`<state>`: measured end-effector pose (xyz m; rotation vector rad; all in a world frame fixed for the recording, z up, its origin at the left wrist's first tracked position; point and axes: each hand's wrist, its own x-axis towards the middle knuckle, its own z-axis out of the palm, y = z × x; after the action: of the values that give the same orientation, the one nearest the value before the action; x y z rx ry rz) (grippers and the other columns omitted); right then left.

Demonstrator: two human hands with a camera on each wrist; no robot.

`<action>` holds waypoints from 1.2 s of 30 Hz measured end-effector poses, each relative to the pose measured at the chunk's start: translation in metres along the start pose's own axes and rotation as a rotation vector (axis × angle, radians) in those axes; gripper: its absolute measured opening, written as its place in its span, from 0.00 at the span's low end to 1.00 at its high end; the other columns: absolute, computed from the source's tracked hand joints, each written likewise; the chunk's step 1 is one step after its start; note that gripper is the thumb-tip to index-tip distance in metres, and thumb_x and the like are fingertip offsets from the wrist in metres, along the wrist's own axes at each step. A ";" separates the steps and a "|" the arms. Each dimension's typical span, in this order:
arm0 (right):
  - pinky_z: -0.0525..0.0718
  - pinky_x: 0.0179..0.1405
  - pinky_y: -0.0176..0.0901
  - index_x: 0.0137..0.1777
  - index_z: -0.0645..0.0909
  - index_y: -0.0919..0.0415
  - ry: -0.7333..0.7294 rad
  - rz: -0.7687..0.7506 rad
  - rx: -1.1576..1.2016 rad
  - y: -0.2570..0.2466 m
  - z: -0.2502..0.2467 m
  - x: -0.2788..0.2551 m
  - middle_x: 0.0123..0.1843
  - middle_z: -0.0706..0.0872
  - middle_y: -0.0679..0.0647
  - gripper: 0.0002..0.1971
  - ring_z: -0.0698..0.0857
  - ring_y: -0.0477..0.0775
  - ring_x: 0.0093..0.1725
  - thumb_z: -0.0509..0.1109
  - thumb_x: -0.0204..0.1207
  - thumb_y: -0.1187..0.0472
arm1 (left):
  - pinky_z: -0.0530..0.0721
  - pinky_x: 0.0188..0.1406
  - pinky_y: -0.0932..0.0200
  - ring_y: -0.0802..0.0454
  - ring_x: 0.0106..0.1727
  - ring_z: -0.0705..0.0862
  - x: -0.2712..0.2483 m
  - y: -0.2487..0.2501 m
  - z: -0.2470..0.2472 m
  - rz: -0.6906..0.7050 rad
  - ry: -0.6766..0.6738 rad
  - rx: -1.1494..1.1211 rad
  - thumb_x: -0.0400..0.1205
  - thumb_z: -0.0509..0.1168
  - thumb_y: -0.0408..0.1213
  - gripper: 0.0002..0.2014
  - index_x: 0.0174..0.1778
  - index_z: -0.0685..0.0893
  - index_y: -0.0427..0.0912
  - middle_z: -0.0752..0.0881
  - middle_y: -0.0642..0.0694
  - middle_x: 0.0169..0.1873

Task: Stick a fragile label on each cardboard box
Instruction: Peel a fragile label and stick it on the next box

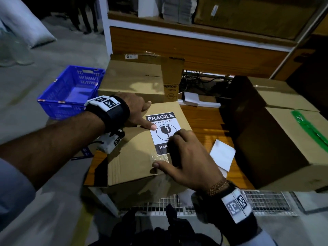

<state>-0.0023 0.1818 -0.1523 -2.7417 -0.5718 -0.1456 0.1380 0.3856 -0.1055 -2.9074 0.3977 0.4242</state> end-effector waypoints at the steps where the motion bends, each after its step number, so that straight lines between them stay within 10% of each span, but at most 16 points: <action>1: 0.86 0.54 0.47 0.64 0.81 0.53 -0.002 -0.001 0.001 0.001 -0.002 -0.004 0.62 0.80 0.47 0.39 0.76 0.46 0.60 0.61 0.72 0.19 | 0.84 0.59 0.48 0.42 0.65 0.84 0.000 0.000 0.000 0.003 0.002 0.007 0.64 0.54 0.89 0.61 0.91 0.53 0.60 0.84 0.46 0.71; 8: 0.86 0.50 0.41 0.61 0.85 0.52 -0.047 0.030 0.037 0.014 -0.029 -0.005 0.56 0.83 0.44 0.27 0.81 0.43 0.54 0.67 0.80 0.30 | 0.80 0.57 0.51 0.42 0.66 0.83 0.001 0.001 0.001 0.022 -0.005 0.063 0.72 0.56 0.83 0.56 0.91 0.58 0.51 0.84 0.44 0.71; 16: 0.85 0.68 0.50 0.73 0.83 0.57 -0.335 -0.028 -0.045 0.048 -0.050 0.081 0.70 0.81 0.55 0.19 0.83 0.54 0.67 0.70 0.83 0.66 | 0.87 0.51 0.49 0.47 0.50 0.86 -0.009 0.017 0.000 0.228 0.063 0.157 0.70 0.62 0.80 0.36 0.60 0.82 0.55 0.87 0.53 0.50; 27: 0.81 0.73 0.54 0.73 0.81 0.64 -0.368 -0.079 -0.077 0.049 -0.035 0.126 0.73 0.77 0.59 0.17 0.79 0.58 0.70 0.70 0.85 0.64 | 0.80 0.68 0.44 0.43 0.71 0.82 -0.025 0.017 0.012 0.212 -0.015 0.256 0.78 0.52 0.79 0.48 0.90 0.54 0.55 0.76 0.50 0.80; 32: 0.81 0.70 0.52 0.76 0.77 0.68 -0.290 0.012 -0.179 0.059 -0.042 0.119 0.75 0.75 0.63 0.23 0.77 0.64 0.71 0.71 0.81 0.69 | 0.78 0.62 0.47 0.44 0.66 0.84 -0.036 0.010 0.005 0.181 -0.020 0.246 0.77 0.55 0.80 0.43 0.80 0.72 0.53 0.84 0.49 0.70; 36: 0.80 0.76 0.58 0.84 0.72 0.54 -0.286 -0.090 -0.100 0.045 -0.028 0.108 0.82 0.71 0.56 0.30 0.73 0.59 0.79 0.71 0.84 0.47 | 0.76 0.58 0.49 0.45 0.66 0.83 -0.036 0.018 0.001 0.197 0.015 0.187 0.79 0.56 0.77 0.40 0.76 0.74 0.50 0.83 0.48 0.68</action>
<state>0.1136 0.1730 -0.1213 -2.8548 -0.7831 0.2067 0.0993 0.3774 -0.0980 -2.7018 0.6906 0.3713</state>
